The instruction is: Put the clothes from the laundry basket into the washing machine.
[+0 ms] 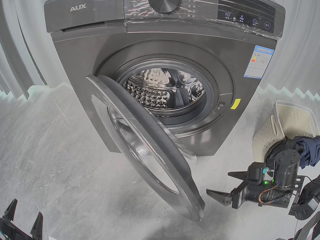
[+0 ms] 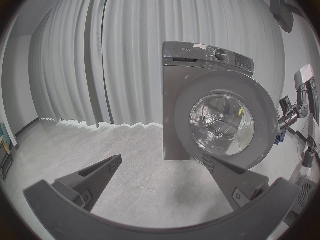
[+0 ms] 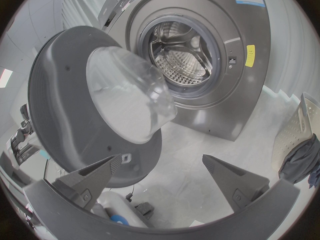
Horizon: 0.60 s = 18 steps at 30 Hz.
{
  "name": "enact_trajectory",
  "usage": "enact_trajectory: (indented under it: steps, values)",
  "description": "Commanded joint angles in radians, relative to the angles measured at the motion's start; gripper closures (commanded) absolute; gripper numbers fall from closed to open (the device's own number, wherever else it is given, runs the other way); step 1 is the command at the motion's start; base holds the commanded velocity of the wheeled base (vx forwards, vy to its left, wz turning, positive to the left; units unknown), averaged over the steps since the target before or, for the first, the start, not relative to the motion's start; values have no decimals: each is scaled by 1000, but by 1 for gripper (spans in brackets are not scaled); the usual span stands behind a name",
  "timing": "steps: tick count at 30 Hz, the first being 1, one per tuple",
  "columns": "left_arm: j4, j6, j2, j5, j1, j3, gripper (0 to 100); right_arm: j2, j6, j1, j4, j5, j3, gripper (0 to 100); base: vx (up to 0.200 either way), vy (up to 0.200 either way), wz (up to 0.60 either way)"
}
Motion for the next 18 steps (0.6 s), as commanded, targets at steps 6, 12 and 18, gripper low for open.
enact_trajectory:
  steps: [6,12,18]
  values:
    - [0,0,-15,0,0,18,0,128,71,-88,-7,-101,-230,0,0,0,0]
    - [0,0,-17,0,0,18,0,202,71,-77,-7,-131,-287,0,0,0,0]
    - [0,0,-17,0,0,18,0,213,71,-28,-9,-126,-261,0,0,0,0]
